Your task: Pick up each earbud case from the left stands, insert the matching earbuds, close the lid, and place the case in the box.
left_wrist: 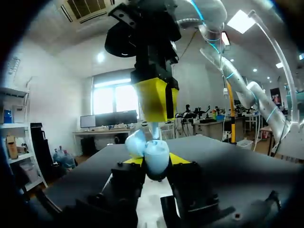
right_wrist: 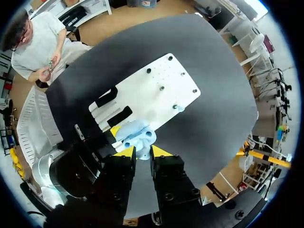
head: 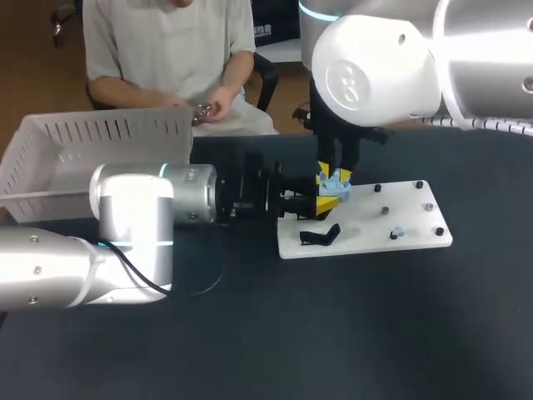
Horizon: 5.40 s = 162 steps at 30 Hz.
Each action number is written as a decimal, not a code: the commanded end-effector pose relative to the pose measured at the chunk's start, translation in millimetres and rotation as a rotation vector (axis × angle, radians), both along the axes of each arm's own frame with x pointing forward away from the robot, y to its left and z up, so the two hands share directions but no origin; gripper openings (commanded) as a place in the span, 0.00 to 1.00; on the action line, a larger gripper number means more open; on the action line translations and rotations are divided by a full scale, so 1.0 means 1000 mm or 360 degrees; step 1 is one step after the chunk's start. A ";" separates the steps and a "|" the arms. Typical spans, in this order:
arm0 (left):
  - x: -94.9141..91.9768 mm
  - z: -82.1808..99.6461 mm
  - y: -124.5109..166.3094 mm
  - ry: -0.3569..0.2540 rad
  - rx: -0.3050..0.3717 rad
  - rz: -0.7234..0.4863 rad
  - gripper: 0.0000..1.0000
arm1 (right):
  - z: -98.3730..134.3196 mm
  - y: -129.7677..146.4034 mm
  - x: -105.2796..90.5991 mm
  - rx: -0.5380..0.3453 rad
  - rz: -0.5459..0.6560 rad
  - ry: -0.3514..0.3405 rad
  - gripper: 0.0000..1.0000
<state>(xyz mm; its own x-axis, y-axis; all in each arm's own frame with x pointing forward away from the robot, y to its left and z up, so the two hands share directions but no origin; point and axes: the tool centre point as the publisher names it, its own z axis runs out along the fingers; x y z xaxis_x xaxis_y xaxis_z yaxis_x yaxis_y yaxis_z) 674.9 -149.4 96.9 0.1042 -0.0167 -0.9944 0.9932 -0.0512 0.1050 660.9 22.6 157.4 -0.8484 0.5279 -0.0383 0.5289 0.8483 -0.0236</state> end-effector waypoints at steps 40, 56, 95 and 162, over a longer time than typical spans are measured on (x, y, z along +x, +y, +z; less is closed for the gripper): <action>0.002 0.000 -0.001 0.0001 0.0001 -0.0007 0.00 | -0.012 -0.007 0.004 -0.0038 -0.0052 0.0061 0.00; 0.002 0.000 -0.001 0.0001 0.0001 -0.0007 0.00 | -0.019 -0.006 0.007 -0.0053 -0.0050 0.0086 0.00; 0.002 0.000 -0.001 0.0001 0.0001 -0.0007 0.00 | -0.026 -0.106 -0.046 0.0347 0.0643 -0.0241 0.46; 0.002 0.000 -0.001 0.0001 0.0001 -0.0007 0.00 | -0.128 -0.115 -0.009 0.0345 0.0689 -0.0265 0.30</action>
